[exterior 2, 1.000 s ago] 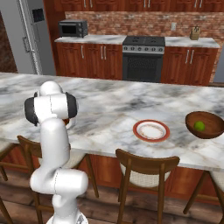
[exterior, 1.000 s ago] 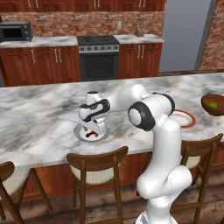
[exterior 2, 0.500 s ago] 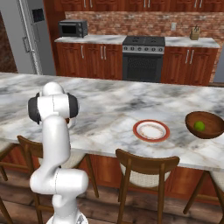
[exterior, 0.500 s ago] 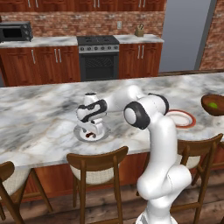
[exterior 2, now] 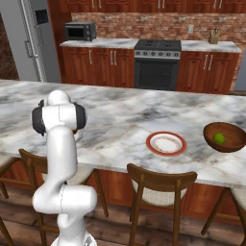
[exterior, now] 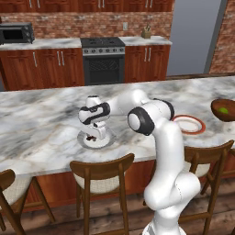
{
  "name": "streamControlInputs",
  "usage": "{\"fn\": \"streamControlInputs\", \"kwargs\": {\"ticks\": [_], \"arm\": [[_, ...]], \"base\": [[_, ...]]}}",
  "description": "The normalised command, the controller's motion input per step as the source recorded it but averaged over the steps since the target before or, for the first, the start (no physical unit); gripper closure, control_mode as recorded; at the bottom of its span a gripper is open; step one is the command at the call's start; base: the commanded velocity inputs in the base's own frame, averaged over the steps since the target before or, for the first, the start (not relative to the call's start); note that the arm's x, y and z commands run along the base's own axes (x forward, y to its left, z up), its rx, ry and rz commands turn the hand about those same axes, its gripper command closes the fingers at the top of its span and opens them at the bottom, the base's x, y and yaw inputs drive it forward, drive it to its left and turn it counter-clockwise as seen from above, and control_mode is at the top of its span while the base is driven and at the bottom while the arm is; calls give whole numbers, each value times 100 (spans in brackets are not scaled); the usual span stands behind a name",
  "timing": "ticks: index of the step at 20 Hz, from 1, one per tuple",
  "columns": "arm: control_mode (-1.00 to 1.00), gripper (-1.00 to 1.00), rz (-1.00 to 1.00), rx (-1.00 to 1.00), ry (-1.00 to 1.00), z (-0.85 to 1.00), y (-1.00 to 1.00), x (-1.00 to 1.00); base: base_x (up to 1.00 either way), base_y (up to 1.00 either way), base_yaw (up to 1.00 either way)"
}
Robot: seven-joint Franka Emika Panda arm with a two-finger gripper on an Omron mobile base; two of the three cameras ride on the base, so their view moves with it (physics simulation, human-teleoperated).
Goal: Pick the chicken drumstick and lime from their plates and place them in the bowl. Then put the bowl in the fridge.
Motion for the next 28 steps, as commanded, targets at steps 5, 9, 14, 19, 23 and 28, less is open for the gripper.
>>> {"fn": "streamControlInputs", "kwargs": {"ticks": [5, 9, 14, 19, 23, 28], "arm": [[-100, 100, 6, 0, 1, 35, -21, -33], [-100, 100, 12, 0, 1, 47, -32, -38], [-100, 100, 19, 0, 0, 34, -48, -44], [-100, 100, 24, 0, -2, 18, -61, -42], [-100, 100, 30, 0, -4, 16, -62, -33], [-100, 100, 33, 1, -7, 18, -58, -32]], "base": [[0, 0, 0], [0, 0, 0], [0, 0, 0], [0, 0, 0], [0, 0, 0], [0, 0, 0]]}}
